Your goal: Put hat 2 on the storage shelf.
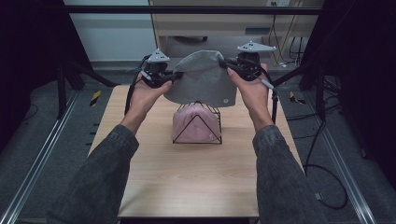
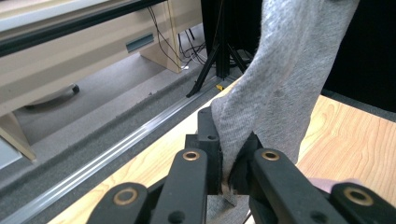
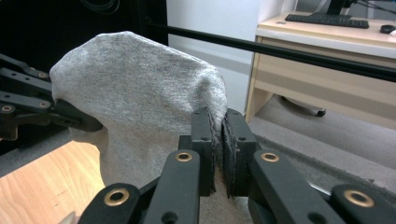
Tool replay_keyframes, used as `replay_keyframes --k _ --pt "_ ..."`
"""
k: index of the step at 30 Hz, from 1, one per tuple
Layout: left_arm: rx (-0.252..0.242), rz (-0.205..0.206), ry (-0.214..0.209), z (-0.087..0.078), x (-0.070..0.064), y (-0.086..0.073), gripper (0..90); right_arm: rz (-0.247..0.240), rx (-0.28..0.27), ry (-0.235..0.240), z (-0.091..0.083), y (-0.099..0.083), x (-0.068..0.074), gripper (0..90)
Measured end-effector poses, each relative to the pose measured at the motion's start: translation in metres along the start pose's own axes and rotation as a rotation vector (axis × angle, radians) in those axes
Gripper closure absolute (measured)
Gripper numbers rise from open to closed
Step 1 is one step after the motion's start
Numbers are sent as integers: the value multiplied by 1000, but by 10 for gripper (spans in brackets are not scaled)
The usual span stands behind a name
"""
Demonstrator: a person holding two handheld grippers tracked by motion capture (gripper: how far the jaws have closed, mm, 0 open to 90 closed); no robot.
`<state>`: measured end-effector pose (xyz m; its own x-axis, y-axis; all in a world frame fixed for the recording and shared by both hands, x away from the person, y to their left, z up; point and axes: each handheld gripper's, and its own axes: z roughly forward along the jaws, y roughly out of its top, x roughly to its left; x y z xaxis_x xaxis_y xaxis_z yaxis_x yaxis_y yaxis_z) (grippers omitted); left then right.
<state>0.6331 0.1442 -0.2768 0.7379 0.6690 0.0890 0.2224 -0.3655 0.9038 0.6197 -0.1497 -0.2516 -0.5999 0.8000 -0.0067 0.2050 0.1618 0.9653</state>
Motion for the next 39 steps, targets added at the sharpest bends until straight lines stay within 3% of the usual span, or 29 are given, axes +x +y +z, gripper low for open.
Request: replay_keyframes --k 7,11,14,29,39 --pt "14 0 -35 -4 0 -6 862 -12 11 12 0 -7 3 846" --pt "28 -1 -34 -4 -4 -10 862 -8 13 16 -2 -11 6 846" --pt "56 23 -37 -4 -8 -15 861 -7 15 20 -6 -19 9 846" --pt "74 -10 -29 13 -11 -41 860 3 77 27 2 -51 5 847" --pt "76 -40 -43 17 -10 -57 860 -11 105 29 8 -57 8 847"
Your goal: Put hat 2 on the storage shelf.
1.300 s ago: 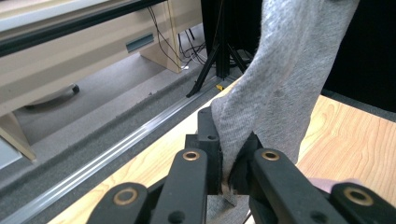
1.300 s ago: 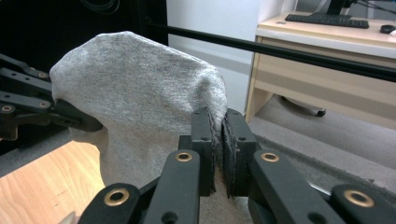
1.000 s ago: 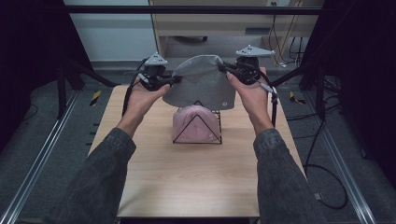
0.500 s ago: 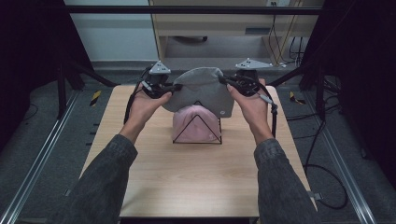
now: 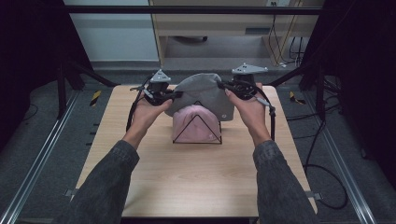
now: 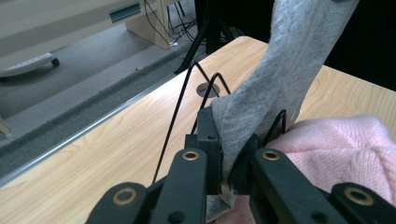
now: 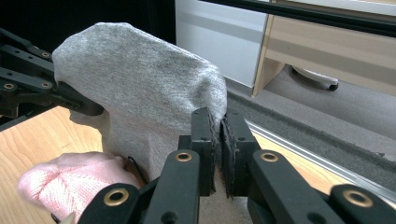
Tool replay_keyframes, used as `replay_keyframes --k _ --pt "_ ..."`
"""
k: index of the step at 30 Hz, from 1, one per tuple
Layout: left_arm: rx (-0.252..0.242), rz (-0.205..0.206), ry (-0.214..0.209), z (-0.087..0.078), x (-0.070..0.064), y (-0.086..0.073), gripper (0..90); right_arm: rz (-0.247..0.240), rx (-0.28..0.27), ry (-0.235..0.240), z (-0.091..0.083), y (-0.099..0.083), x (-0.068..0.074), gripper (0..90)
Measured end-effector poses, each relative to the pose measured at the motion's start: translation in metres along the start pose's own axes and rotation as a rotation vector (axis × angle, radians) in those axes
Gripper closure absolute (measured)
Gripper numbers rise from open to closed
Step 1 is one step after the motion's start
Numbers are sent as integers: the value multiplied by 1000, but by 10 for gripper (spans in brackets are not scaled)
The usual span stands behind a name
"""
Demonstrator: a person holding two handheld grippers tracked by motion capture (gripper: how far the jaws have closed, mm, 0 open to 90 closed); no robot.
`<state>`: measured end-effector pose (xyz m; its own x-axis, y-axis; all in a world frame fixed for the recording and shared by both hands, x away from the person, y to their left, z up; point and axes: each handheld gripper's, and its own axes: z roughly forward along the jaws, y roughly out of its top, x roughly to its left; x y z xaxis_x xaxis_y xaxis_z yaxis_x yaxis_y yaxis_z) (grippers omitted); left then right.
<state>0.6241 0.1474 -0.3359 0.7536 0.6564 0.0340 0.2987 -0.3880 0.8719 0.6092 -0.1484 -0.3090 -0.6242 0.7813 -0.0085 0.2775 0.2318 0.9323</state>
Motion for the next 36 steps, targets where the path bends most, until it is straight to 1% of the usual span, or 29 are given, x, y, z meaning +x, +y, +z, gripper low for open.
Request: replay_keyframes --k 1,4,5,7,14,17,19,20,22,25,26,28,30,31,34,36 --pt "0 -2 -1 0 0 -1 859 -4 9 -1 1 -1 0 847" --pt "2 -5 -14 2 0 -4 859 0 12 -1 2 -4 1 847" --pt "4 -1 -12 2 0 -5 859 3 12 1 2 -5 1 847" --pt "2 -12 -11 3 0 -7 860 6 16 2 3 -8 1 847" --pt "16 -26 -18 8 2 -16 859 16 32 11 8 -18 1 847" --pt "9 -48 -31 10 3 -19 859 20 41 15 10 -21 1 847" --pt "17 -37 -25 11 3 -21 859 18 45 11 12 -24 1 847" --pt "20 -44 -24 12 3 -22 859 20 45 12 12 -25 1 847" --pt "29 -41 -22 14 3 -25 859 26 48 9 13 -27 2 847" --pt "33 -45 -21 15 3 -30 859 20 57 13 14 -30 3 847" --pt "35 -52 -21 16 3 -31 859 22 60 15 15 -30 3 847" --pt "32 -58 -7 19 3 -34 858 18 69 14 18 -32 4 847" --pt "23 -87 -14 21 4 -39 859 20 84 14 21 -35 5 847" --pt "26 -91 -16 22 4 -40 859 22 80 17 22 -37 6 846" --pt "38 -88 -13 24 3 -45 859 31 84 20 25 -41 7 847" --pt "46 -93 -12 25 3 -47 858 37 88 20 27 -44 7 847"
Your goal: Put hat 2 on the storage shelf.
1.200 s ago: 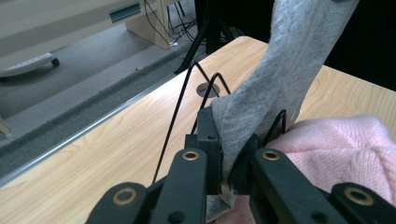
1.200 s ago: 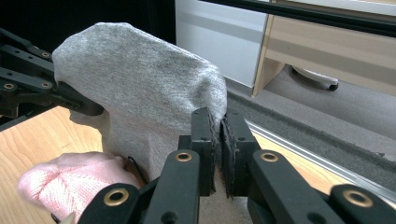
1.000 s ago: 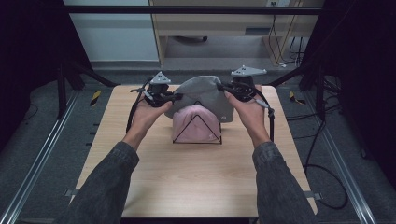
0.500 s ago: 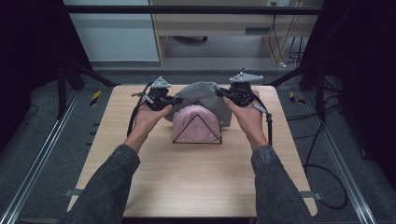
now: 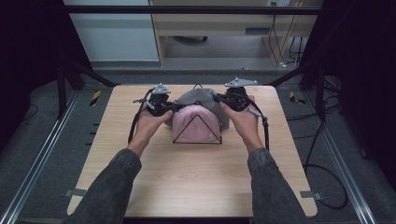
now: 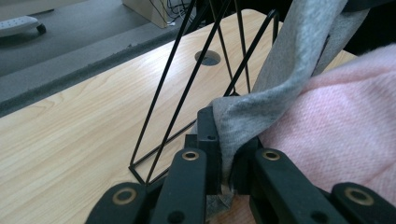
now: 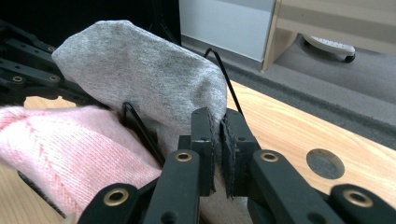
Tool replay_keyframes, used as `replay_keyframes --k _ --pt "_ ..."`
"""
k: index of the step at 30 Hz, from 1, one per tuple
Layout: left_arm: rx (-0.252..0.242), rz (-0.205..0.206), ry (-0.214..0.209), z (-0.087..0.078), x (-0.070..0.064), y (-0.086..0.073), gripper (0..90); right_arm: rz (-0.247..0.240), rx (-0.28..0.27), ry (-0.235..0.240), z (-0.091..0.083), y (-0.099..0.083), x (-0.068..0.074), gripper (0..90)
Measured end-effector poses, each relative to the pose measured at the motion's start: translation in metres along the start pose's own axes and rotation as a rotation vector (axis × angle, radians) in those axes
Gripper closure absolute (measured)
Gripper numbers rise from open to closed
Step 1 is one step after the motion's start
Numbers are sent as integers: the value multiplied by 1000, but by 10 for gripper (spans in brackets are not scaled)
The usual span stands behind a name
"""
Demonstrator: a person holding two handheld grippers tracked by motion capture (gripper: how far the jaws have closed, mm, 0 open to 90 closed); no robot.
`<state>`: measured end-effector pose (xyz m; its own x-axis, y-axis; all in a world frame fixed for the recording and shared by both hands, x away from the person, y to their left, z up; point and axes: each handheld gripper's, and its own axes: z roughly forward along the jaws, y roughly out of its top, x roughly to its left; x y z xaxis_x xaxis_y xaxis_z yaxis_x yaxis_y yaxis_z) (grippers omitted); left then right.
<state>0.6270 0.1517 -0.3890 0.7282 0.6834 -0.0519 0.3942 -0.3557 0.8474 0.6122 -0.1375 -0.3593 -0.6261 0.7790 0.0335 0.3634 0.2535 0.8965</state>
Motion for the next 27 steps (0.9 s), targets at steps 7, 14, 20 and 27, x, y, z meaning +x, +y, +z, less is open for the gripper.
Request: replay_keyframes --k 7,14,20,27 --pt "-6 -13 1 4 -2 -7 858 -1 17 -2 4 -4 2 847" --pt "-6 -23 12 4 0 -13 858 -7 28 7 8 -6 5 846" --pt "-4 -27 9 5 0 -14 857 12 37 5 12 -12 4 846" --pt "-4 -31 12 4 2 -15 856 16 41 5 11 -13 3 846"
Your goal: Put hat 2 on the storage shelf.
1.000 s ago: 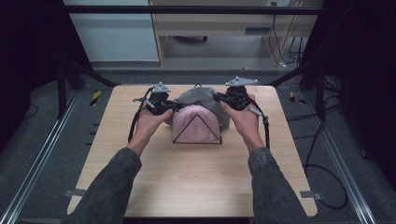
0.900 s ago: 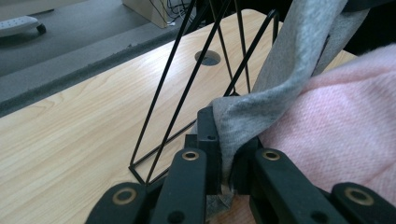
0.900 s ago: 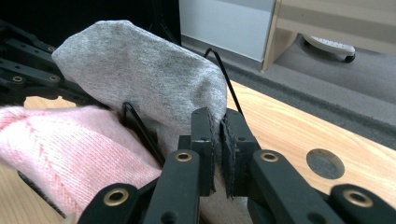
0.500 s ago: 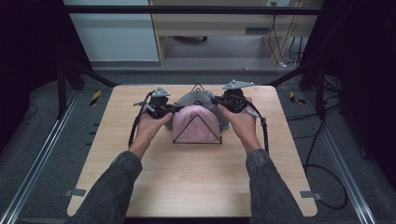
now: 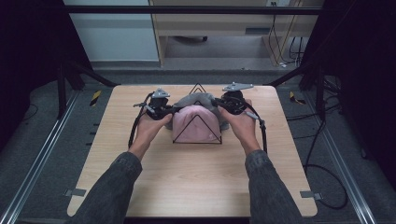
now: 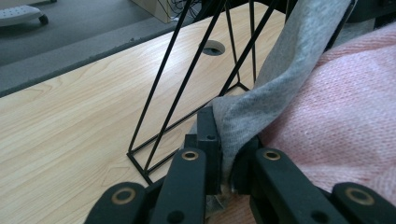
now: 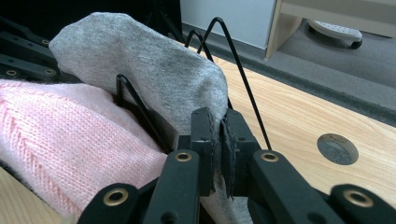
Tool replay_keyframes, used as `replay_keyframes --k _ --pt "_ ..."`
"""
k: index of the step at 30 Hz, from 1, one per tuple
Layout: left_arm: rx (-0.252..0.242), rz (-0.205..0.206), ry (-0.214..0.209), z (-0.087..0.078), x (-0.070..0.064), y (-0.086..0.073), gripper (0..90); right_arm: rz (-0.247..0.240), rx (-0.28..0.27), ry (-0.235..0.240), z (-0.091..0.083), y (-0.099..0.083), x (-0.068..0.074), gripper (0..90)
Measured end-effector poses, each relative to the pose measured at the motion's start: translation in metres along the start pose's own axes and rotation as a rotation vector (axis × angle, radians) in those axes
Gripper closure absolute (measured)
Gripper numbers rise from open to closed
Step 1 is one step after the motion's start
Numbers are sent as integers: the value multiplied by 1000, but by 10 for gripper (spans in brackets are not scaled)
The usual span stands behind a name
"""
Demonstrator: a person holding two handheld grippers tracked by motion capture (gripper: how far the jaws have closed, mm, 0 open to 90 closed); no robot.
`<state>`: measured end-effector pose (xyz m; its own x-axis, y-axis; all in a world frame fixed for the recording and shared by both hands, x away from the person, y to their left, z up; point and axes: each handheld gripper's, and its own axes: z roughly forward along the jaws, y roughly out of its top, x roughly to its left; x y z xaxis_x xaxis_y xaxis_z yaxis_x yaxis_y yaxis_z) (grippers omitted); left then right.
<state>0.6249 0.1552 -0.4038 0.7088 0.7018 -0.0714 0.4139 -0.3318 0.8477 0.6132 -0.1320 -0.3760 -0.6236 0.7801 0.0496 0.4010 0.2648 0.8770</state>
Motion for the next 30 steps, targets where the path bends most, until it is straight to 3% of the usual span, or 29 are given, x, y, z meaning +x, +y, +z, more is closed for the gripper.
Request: replay_keyframes --k 10,15,22,27,30 --pt "6 -27 -1 2 4 -6 824 8 -1 4 0 -2 0 816" --pt "-20 -14 25 -10 4 -6 734 18 -22 -3 -7 -5 1 697" --pt "-30 42 55 -33 0 -1 649 21 -57 -6 -27 -1 5 591" --pt "-11 97 85 -52 -9 3 465 12 -77 -12 -44 4 11 464" --pt "6 84 59 -63 -13 2 312 1 -79 -23 -55 4 16 372"
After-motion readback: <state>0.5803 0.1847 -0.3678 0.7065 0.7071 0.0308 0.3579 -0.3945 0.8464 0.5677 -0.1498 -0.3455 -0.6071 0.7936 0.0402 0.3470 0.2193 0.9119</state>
